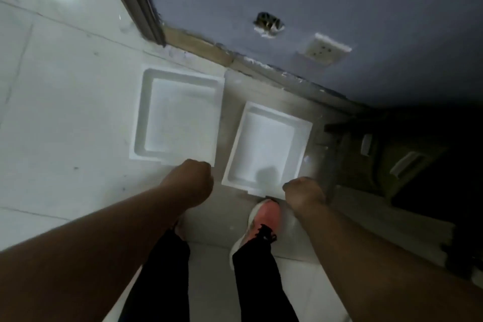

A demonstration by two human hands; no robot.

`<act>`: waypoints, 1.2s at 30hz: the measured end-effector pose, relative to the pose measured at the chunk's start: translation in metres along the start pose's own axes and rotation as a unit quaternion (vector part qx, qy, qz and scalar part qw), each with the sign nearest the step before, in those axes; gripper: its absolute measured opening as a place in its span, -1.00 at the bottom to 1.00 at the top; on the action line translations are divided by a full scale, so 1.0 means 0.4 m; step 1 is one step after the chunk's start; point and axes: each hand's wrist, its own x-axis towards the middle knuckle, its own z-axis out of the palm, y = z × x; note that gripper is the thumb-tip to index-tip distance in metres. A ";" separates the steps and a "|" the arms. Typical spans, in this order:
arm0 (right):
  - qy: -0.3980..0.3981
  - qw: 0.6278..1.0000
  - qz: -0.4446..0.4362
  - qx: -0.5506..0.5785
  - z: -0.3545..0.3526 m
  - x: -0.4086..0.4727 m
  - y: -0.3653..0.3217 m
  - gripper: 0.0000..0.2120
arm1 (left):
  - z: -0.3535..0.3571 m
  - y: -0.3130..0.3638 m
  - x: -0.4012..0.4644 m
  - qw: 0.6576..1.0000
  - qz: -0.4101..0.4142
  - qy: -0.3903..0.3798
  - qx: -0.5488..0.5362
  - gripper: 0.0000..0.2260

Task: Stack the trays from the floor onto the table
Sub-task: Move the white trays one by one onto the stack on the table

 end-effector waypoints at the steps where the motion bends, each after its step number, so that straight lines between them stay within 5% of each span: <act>1: -0.011 1.000 0.007 -0.021 0.023 0.039 -0.002 -0.66 | 0.019 -0.017 0.033 1.000 0.006 0.008 0.000 -0.75; 10: 0.071 0.988 0.066 -0.124 0.184 0.445 0.100 -0.50 | 0.232 -0.001 0.357 0.990 0.065 0.103 -0.069 -0.80; 15: 0.059 0.954 -0.029 -0.292 0.224 0.527 0.148 -0.55 | 0.278 0.019 0.452 0.992 0.020 0.098 -0.081 -0.79; 20: 0.074 0.996 0.050 -0.010 0.216 0.561 0.155 -0.58 | 0.304 0.062 0.449 0.992 0.020 0.084 -0.096 -0.81; 22: 0.110 0.993 0.053 -0.009 0.203 0.564 0.147 -0.60 | 0.305 0.075 0.425 0.992 0.018 0.080 -0.098 -0.84; 30: 0.025 0.963 0.004 -0.268 0.176 0.587 0.119 -0.63 | 0.331 0.103 0.438 0.980 -0.055 0.075 -0.173 -0.83; 36: -0.026 0.969 0.024 -0.244 0.150 0.452 0.163 -0.63 | 0.289 0.078 0.254 0.966 -0.056 0.149 -0.203 -0.89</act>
